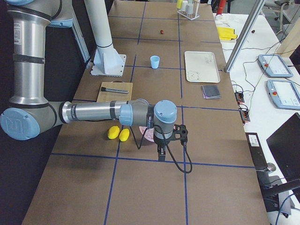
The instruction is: Put ice and strawberries in cup
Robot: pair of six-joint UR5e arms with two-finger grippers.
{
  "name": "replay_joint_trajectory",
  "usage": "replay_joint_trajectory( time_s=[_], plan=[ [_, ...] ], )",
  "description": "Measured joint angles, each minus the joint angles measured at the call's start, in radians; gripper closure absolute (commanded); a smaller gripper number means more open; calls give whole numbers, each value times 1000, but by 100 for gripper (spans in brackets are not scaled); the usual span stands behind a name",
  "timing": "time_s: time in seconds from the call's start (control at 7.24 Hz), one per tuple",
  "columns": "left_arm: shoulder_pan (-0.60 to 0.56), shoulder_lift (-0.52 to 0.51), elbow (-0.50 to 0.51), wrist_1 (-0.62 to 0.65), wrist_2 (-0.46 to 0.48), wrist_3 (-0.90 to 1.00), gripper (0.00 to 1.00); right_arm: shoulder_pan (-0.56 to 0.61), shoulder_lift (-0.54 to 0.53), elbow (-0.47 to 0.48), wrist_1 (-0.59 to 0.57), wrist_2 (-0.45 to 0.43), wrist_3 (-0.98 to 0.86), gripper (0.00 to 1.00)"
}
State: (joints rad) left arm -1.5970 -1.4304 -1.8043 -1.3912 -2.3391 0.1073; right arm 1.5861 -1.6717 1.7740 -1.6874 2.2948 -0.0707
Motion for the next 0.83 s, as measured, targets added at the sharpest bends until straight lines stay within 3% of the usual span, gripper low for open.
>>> replay_joint_trajectory(
  time_s=[0.83],
  plan=[
    [3,-5,8,1,0,2,0,-4,4,0,23,-4,-1,0]
  ],
)
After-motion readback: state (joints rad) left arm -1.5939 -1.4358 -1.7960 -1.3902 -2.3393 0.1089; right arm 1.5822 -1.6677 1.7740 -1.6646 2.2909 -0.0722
